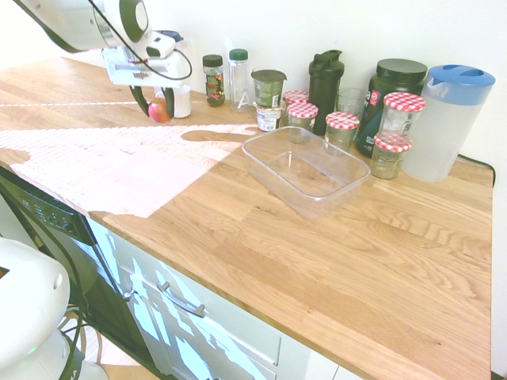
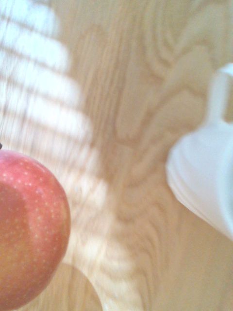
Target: Put the apple into the container
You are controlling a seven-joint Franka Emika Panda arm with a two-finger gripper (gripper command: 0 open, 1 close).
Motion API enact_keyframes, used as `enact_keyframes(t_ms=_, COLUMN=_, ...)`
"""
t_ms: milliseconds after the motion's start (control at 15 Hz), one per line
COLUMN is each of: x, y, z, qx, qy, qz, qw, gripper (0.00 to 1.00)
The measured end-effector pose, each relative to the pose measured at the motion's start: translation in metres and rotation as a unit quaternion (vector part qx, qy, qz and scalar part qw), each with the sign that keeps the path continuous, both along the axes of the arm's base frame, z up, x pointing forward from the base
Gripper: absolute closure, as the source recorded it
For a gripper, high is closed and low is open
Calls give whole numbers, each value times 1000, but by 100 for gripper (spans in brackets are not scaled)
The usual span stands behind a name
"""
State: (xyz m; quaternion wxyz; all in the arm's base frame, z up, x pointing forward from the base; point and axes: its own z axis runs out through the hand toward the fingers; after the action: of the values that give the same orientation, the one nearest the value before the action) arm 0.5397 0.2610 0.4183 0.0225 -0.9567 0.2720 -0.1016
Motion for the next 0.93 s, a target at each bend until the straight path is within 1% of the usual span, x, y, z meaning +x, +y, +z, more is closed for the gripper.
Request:
enact_keyframes(t_ms=67, x=1, y=-22, z=29, qx=-1, qy=0, qz=-21, qw=1000, gripper=100)
enact_keyframes(t_ms=200, x=-4, y=-87, z=82, qx=-2, qy=3, qz=-67, qw=998, gripper=100)
enact_keyframes(t_ms=333, x=-17, y=-163, z=110, qx=-4, qy=5, qz=-110, qw=994, gripper=100)
enact_keyframes(t_ms=467, x=-34, y=-237, z=103, qx=-5, qy=16, qz=-147, qw=989, gripper=100)
enact_keyframes(t_ms=600, x=-48, y=-292, z=82, qx=-4, qy=30, qz=-179, qw=983, gripper=100)
enact_keyframes(t_ms=733, x=-56, y=-327, z=61, qx=-1, qy=37, qz=-198, qw=980, gripper=100)
enact_keyframes(t_ms=933, x=-58, y=-356, z=42, qx=2, qy=38, qz=-214, qw=976, gripper=100)
